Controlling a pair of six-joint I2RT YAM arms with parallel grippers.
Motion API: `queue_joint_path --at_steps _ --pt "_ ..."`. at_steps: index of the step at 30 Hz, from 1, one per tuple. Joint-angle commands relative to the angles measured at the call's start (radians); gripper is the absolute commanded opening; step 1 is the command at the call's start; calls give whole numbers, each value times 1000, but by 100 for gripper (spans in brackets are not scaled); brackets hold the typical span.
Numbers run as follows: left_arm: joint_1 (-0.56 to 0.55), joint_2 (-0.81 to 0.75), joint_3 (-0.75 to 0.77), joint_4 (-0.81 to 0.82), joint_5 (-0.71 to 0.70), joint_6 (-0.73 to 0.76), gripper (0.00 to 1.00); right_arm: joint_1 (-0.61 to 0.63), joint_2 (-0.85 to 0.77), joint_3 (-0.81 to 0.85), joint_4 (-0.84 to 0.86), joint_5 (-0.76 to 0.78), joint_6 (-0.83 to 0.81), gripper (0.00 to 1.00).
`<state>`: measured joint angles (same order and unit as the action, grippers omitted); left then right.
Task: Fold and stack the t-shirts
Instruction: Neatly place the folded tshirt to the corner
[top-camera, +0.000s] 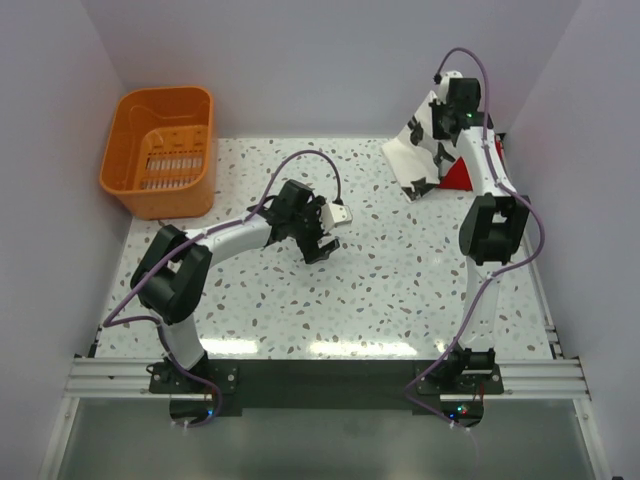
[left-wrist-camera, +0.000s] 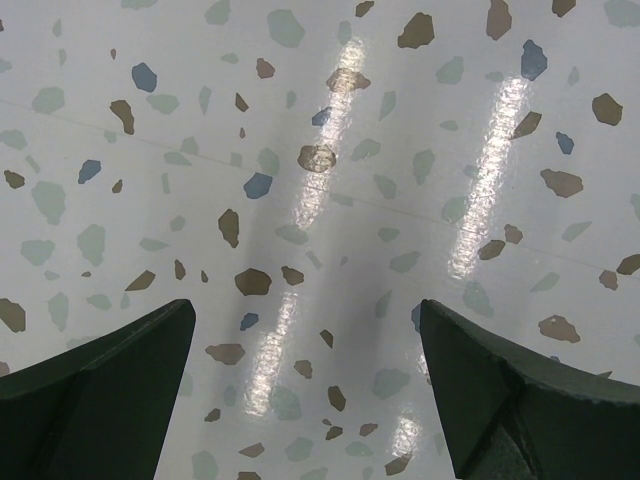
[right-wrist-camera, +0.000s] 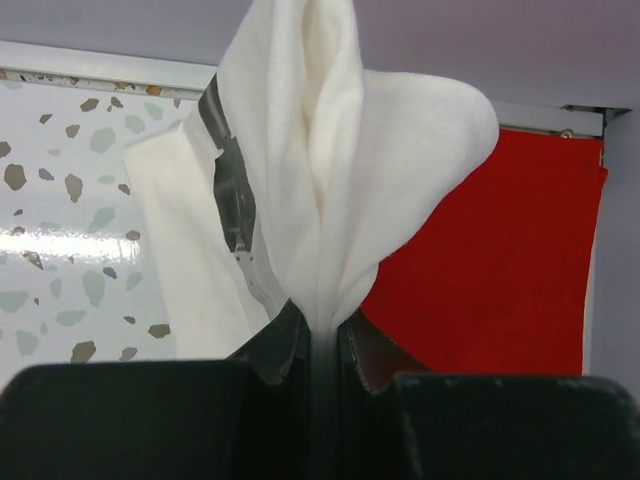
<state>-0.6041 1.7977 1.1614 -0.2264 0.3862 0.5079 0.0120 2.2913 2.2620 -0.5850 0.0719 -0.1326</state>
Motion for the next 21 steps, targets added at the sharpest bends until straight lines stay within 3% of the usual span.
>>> queue_joint_path --at_steps 1,21 --pt "7 -3 32 19 23 -5 100 -6 -98 86 22 43 -15 0" --pt "7 -4 4 47 36 -22 100 -6 -125 156 -3 65 -21 0"
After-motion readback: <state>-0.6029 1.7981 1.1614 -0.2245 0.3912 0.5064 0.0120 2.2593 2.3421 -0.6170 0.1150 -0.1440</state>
